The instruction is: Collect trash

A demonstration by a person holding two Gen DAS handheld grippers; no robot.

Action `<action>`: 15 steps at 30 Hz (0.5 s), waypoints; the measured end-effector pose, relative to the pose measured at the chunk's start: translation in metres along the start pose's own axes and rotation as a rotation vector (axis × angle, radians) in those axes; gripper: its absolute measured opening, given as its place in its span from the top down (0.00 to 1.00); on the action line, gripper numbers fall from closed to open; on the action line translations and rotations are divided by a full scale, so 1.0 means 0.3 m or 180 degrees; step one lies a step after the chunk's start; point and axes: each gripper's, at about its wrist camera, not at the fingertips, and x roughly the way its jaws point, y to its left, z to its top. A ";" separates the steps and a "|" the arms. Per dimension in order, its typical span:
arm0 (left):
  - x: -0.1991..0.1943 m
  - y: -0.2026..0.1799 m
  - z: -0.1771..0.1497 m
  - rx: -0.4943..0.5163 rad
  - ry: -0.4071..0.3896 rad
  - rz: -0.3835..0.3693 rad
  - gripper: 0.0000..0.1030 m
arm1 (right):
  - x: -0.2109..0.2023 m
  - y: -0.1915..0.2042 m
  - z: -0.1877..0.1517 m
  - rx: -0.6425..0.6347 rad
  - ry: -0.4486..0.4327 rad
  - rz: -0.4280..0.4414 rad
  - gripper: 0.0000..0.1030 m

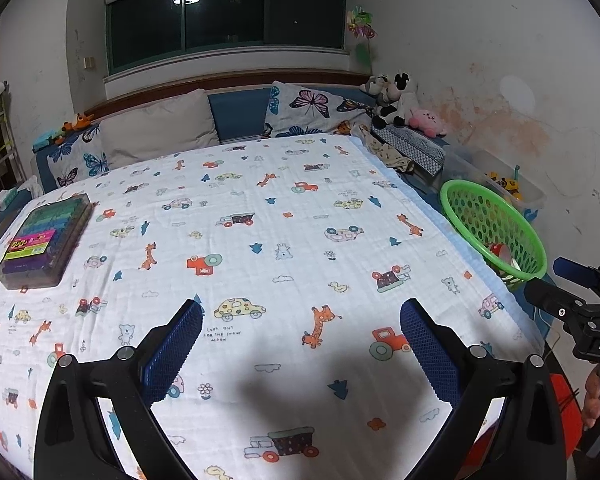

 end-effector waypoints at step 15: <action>0.000 0.005 -0.003 -0.0010 0.0003 0.0000 0.07 | 0.007 0.006 -0.010 -0.0019 0.0017 0.0016 0.04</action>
